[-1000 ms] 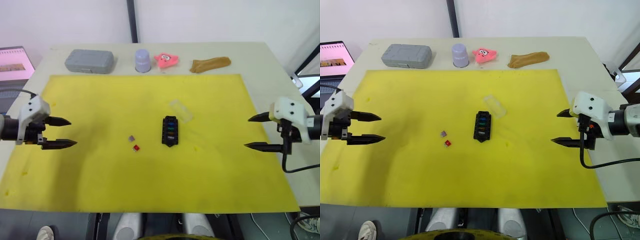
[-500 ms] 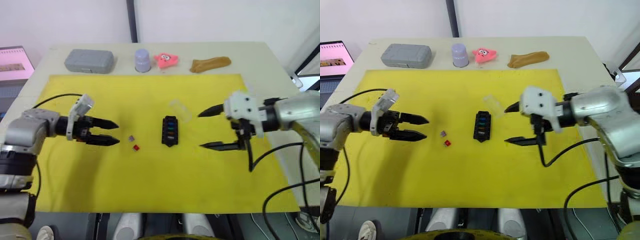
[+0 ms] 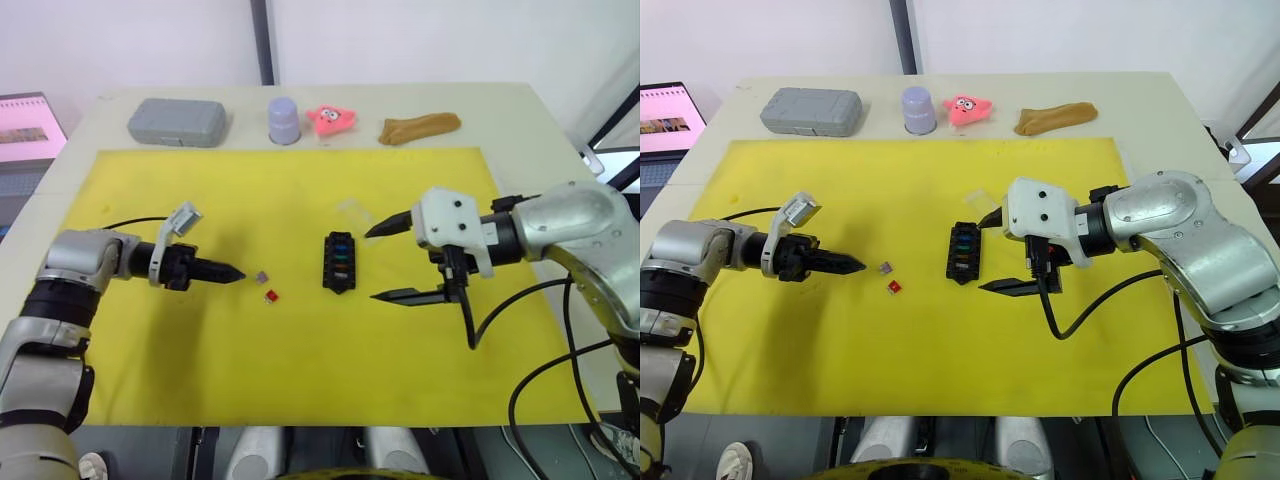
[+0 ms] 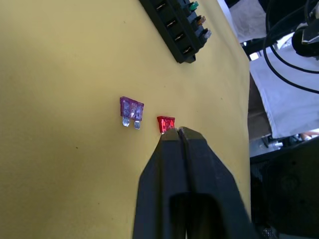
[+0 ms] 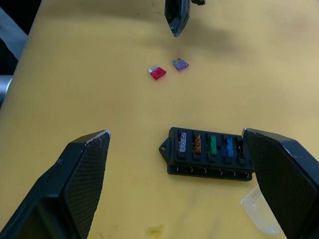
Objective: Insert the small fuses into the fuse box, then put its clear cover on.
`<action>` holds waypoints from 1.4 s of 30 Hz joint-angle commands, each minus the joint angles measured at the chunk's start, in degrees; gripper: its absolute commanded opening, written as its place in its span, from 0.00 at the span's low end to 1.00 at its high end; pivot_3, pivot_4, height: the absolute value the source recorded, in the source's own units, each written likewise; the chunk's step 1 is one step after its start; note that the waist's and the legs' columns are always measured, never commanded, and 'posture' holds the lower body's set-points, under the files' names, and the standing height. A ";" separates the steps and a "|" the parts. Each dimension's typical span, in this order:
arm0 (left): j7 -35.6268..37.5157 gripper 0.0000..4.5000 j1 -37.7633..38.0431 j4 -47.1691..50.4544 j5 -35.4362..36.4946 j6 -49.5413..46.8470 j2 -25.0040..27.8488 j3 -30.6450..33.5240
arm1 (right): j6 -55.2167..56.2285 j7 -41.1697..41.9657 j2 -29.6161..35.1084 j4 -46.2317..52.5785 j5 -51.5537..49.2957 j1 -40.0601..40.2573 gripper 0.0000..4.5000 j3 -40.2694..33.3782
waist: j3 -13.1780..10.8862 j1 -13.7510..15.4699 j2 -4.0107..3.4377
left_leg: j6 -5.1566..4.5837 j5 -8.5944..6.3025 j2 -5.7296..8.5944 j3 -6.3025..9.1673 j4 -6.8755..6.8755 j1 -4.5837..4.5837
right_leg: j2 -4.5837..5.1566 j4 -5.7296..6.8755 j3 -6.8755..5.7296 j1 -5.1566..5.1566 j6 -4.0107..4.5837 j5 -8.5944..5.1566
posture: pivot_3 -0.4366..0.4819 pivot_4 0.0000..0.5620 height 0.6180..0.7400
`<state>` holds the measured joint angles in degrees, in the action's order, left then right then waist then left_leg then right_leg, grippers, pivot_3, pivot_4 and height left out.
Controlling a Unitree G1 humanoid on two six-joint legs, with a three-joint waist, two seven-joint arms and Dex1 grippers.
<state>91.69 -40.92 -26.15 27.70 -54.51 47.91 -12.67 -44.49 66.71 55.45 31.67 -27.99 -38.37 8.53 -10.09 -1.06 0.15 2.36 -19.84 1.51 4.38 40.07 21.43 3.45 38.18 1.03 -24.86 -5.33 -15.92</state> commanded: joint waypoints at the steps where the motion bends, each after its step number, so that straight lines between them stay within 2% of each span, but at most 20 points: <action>1: 0.81 0.00 -1.09 0.15 0.46 0.22 0.68 0.12 | 0.28 -0.28 0.19 1.28 -0.50 -1.04 1.00 -0.73 | 0.00 0.00 0.00 | 0.00 0.00 0.00 0.00 0.00 0.00 | 0.00 0.00 0.00 0.00 0.00 0.00 | 0.48 0.27 1.00; 5: 0.81 0.00 -1.10 0.14 0.47 0.23 0.69 0.10 | 0.27 -0.34 0.24 1.28 -0.59 -1.05 1.00 -0.71 | 0.00 0.01 0.00 | 0.00 0.00 0.00 0.00 0.00 0.00 | 0.01 0.00 0.00 0.00 0.00 0.00 | 0.48 0.27 1.00; 8: -2.67 0.00 -7.70 -15.34 -2.36 -4.49 -8.44 -1.07 | -1.21 -2.28 -0.73 2.98 -0.93 -1.36 1.00 -0.42 | 0.03 0.65 -0.03 | -0.01 0.00 0.07 0.03 0.02 -0.03 | 0.01 0.03 -0.02 0.05 0.00 0.00 | 0.48 0.27 1.00; 10: -2.65 0.00 -9.55 -19.75 -4.09 -2.87 -10.56 -0.94 | -1.84 -2.85 -0.87 3.43 -1.11 -1.48 1.00 -0.38 | 0.03 0.50 0.02 | -0.13 -0.06 0.31 0.15 0.07 0.02 | 0.03 0.01 -0.13 0.10 0.00 0.00 | 0.48 0.27 1.00; 22: 0.80 0.00 -13.47 -27.60 -9.56 3.55 -10.59 -0.45 | -2.97 -3.96 -0.96 4.05 -2.05 -1.69 1.00 -0.19 | 0.02 0.02 0.06 | 0.07 0.05 0.43 0.15 0.04 0.01 | 0.14 0.07 -0.11 0.01 -0.01 0.00 | 0.48 0.27 1.00; 23: 0.81 0.13 -13.62 -27.82 -9.61 3.51 -10.52 -0.45 | -2.84 -3.96 -1.01 3.90 -1.98 -1.77 1.00 -0.08 | 0.02 0.00 0.06 | 0.07 0.05 0.43 0.15 0.04 0.01 | 0.14 0.07 -0.11 0.00 -0.01 0.00 | 0.48 0.27 1.00; 25: 0.81 0.27 -13.68 -27.85 -9.47 3.44 -10.27 -0.51 | -2.76 -4.01 -1.15 3.74 -1.91 -1.94 1.00 0.13 | 0.02 0.00 0.06 | 0.06 0.05 0.43 0.14 0.04 0.02 | 0.14 0.07 -0.11 0.00 -0.01 0.00 | 0.48 0.27 1.00; 26: 0.81 0.39 -13.67 -27.79 -9.31 3.33 -10.13 -0.55 | -2.69 -4.01 -1.19 3.68 -1.88 -2.00 1.00 0.21 | 0.02 0.03 0.06 | 0.06 0.05 0.43 0.14 0.04 0.02 | 0.15 0.07 -0.11 0.00 -0.01 0.00 | 0.48 0.27 1.00; 42: 0.81 0.39 -10.04 -20.52 -2.32 1.44 -7.24 -8.99 | -3.13 -4.46 -0.91 3.63 -1.92 -2.33 1.00 0.44 | 0.02 -0.02 0.06 | 0.06 0.05 0.19 0.13 0.02 0.03 | 0.15 0.05 -0.09 -0.01 -0.01 0.00 | 0.48 0.27 1.00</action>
<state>92.30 -51.74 -47.86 24.54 -52.93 39.91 -19.89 -47.89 62.51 54.50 34.53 -29.74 -39.42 9.81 -10.07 -1.08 0.21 2.43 -19.79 1.69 4.50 40.09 21.46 3.60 38.23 0.94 -24.87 -5.34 -15.92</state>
